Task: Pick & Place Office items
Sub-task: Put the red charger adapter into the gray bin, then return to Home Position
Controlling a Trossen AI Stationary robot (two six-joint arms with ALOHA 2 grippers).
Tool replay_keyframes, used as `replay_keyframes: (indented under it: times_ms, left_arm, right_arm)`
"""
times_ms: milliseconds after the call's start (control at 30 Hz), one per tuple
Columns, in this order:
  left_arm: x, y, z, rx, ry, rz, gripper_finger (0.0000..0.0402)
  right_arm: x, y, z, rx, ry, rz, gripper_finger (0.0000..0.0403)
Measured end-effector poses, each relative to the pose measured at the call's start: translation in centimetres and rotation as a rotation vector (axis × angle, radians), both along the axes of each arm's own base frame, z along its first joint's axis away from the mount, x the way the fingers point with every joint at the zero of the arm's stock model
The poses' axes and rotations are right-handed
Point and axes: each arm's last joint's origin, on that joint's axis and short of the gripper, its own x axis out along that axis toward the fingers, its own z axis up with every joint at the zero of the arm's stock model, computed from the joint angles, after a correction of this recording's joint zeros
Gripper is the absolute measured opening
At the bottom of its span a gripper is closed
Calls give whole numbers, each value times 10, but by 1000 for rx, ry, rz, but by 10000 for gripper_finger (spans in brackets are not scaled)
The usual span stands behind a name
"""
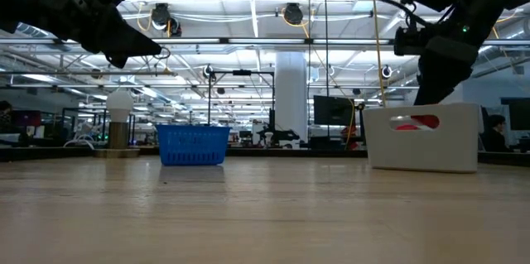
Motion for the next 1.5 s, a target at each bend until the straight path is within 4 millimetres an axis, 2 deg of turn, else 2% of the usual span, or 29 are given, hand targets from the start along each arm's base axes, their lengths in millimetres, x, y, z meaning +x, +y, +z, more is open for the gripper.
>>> replay_keyframes:
  times_ms: [300,567,767,1000,1133,1333,1500]
  left_arm:
    - [0,0,0,-7,-2,1,24]
    - [0,0,0,-8,-1,2,24]
    - [0,0,0,-26,-3,6,24]
    - [0,0,0,-27,-5,-3,24]
    - [0,0,1,-23,-10,-4,24]
    - [0,0,2,-17,-24,11,24]
    - [1,0,4,-24,-45,12,24]
  right_arm:
    - [9,0,-17,30,112,-12,260]
    - [12,-1,-21,20,127,5,301]
    - [12,0,-6,-4,-5,32,316]
    - [0,1,14,-23,-140,43,308]
    - [-3,2,32,-47,-311,83,301]
    - [-6,3,64,-151,-596,172,274]
    - [-11,3,79,-235,-714,226,225]
